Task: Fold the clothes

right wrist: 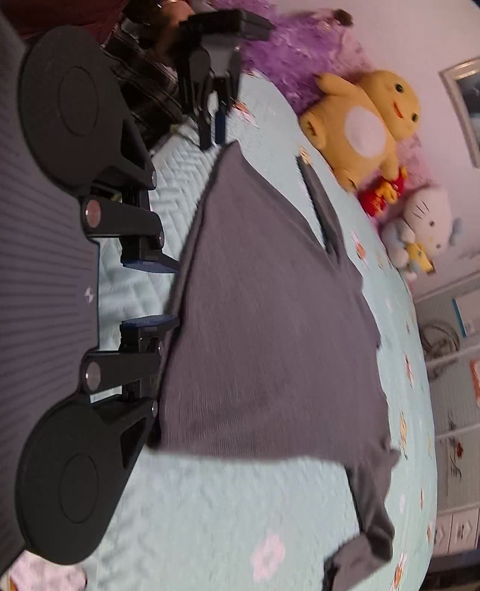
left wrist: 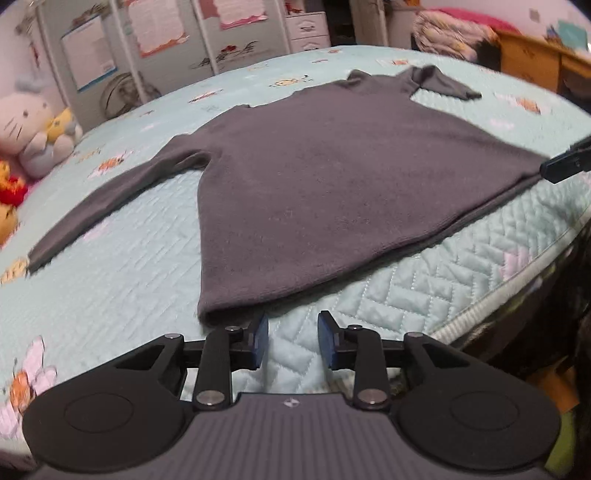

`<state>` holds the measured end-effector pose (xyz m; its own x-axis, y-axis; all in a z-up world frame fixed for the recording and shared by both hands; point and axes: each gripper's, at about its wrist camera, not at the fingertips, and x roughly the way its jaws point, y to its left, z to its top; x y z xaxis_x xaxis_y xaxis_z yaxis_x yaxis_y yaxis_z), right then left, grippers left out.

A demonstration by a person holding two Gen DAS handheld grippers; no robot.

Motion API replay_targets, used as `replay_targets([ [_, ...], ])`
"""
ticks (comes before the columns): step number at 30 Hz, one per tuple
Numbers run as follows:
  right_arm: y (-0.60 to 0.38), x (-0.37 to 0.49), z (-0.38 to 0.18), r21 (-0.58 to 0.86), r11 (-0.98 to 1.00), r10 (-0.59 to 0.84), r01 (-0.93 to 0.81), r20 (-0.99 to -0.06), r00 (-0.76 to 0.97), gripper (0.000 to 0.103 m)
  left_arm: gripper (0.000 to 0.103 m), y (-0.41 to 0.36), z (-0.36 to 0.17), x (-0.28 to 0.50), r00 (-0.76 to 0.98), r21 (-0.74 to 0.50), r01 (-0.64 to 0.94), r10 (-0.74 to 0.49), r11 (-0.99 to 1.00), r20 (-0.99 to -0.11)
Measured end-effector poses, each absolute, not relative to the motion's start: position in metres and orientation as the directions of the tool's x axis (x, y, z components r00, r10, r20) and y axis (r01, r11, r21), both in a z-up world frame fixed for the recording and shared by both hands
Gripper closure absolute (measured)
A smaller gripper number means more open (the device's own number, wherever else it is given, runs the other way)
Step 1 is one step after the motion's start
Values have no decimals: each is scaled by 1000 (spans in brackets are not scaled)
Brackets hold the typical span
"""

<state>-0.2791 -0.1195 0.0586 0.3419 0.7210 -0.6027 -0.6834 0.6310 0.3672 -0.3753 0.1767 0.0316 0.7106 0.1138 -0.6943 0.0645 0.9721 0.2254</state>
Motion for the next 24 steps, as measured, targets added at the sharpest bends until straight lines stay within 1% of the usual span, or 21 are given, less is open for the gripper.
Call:
replay_targets([
  [2, -116, -282, 58, 358, 630, 717, -690, -610, 338, 76, 69, 179, 29, -370, 698, 236, 92, 106, 967, -708],
  [6, -114, -285, 57, 340, 632, 706, -696, -623, 337, 71, 69, 176, 28, -365, 704, 298, 122, 129, 947, -699],
  [12, -113, -286, 51, 342, 643, 696, -685, -634, 337, 69, 69, 160, 25, -361, 706, 407, 216, 146, 888, -693],
  [14, -113, -286, 49, 342, 647, 693, -682, -638, 337, 68, 67, 157, 20, -360, 705, 451, 267, 146, 852, -694],
  [16, -113, -287, 47, 342, 650, 689, -678, -642, 337, 64, 63, 155, 18, -358, 711, 498, 306, 152, 812, -686],
  [20, -110, -288, 46, 344, 651, 687, -677, -648, 331, 62, 62, 149, 14, -350, 722, 594, 365, 185, 716, -667],
  [21, -108, -289, 46, 342, 647, 688, -681, -648, 328, 62, 62, 147, 12, -350, 726, 617, 379, 191, 690, -661],
  [23, -101, -293, 49, 324, 628, 695, -708, -642, 323, 62, 67, 142, 8, -351, 735, 651, 403, 196, 643, -649],
  [24, -96, -296, 51, 309, 613, 699, -727, -640, 318, 62, 76, 141, 7, -353, 736, 656, 416, 191, 630, -650],
])
